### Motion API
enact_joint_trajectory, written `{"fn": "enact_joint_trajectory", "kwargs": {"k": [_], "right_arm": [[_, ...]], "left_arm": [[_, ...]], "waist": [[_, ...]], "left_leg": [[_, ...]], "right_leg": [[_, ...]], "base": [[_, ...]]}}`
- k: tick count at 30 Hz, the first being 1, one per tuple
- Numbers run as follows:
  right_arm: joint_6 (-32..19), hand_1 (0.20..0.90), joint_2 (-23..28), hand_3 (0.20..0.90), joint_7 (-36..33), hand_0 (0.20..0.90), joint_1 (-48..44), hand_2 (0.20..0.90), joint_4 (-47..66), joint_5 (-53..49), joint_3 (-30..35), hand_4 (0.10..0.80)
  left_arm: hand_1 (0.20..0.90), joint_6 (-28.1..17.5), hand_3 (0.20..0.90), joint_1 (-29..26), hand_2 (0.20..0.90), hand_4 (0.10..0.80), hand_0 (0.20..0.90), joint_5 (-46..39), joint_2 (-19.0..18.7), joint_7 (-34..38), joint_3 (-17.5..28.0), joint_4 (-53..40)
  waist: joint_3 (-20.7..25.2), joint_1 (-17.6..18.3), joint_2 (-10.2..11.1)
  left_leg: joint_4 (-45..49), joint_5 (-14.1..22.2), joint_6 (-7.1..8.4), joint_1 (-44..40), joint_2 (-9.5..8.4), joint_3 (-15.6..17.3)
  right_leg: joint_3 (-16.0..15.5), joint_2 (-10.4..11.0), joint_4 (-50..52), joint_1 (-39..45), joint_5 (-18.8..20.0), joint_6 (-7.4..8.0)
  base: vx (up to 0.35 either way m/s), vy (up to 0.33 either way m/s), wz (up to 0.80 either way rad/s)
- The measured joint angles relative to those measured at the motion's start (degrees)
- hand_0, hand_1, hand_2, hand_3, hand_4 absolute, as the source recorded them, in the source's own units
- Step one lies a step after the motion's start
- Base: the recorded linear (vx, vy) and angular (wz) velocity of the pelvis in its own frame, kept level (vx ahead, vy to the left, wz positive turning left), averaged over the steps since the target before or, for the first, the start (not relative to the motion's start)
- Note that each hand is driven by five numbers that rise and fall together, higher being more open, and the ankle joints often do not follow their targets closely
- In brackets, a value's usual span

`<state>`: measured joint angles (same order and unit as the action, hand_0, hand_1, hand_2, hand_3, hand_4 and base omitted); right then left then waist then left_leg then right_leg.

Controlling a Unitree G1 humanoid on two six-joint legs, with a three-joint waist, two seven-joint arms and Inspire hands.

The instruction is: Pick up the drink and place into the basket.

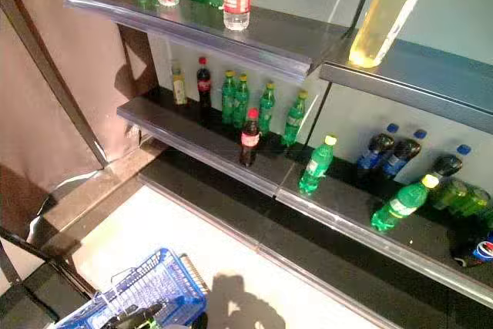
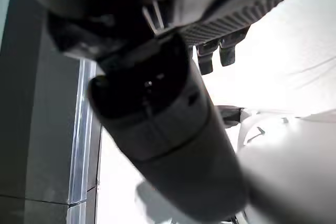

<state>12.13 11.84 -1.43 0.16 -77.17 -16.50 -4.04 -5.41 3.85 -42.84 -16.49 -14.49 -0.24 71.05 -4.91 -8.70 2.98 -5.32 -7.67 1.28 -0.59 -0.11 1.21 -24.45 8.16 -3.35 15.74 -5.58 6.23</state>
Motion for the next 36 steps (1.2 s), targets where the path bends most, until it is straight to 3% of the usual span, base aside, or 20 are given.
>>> {"fn": "enact_joint_trajectory", "kwargs": {"k": [8,23,32,36], "right_arm": [[0.1,0.9,0.3,0.9,0.1,0.9,-0.1,0.9,0.1,0.0,0.2,0.8],[1.4,0.9,0.7,0.9,-1.2,0.9,-0.1,0.9,0.1,0.7,0.7,0.8],[-7.1,0.9,2.2,0.9,-9.0,0.9,0.4,0.9,5.3,4.1,-0.7,0.8],[-13.2,0.9,6.5,0.9,-11.9,0.9,-2.2,0.9,10.2,4.0,-0.5,0.8]], "left_arm": [[0.3,0.1,0.2,0.1,0.3,0.1,0.3,-0.1,-0.3,0.1,-1.1,0.1],[0.3,0.1,0.2,0.3,0.3,0.1,0.3,0.0,-0.1,0.1,-1.3,0.2],[0.3,0.8,0.2,0.3,0.3,0.1,0.3,1.2,-0.5,0.4,-1.3,0.0],[0.3,1.4,0.2,0.3,0.3,0.1,0.3,1.9,-1.3,0.4,-1.4,-0.3]], "waist": [[0.4,1.2,-0.4],[1.1,1.2,-0.4],[0.9,1.2,0.0],[0.5,1.1,0.5]], "left_leg": [[0.0,0.0,0.05,-0.1,0.62,2.1],[0.0,0.0,0.03,-0.1,0.76,2.3],[0.0,-0.1,0.21,-0.1,1.0,2.6],[0.0,-0.1,0.21,-0.2,1.05,3.0]], "right_leg": [[1.3,0.0,0.2,-0.4,-0.1,-0.06],[1.5,0.0,0.3,-0.7,-0.1,-0.08],[1.8,-0.1,0.5,-1.0,-0.1,-0.07],[2.6,-0.1,0.5,-1.2,0.1,0.22]], "base": [[0.003,0.002,-0.06],[0.0,0.0,0.0],[0.0,-0.024,-0.01],[0.005,-0.014,-0.05]]}}
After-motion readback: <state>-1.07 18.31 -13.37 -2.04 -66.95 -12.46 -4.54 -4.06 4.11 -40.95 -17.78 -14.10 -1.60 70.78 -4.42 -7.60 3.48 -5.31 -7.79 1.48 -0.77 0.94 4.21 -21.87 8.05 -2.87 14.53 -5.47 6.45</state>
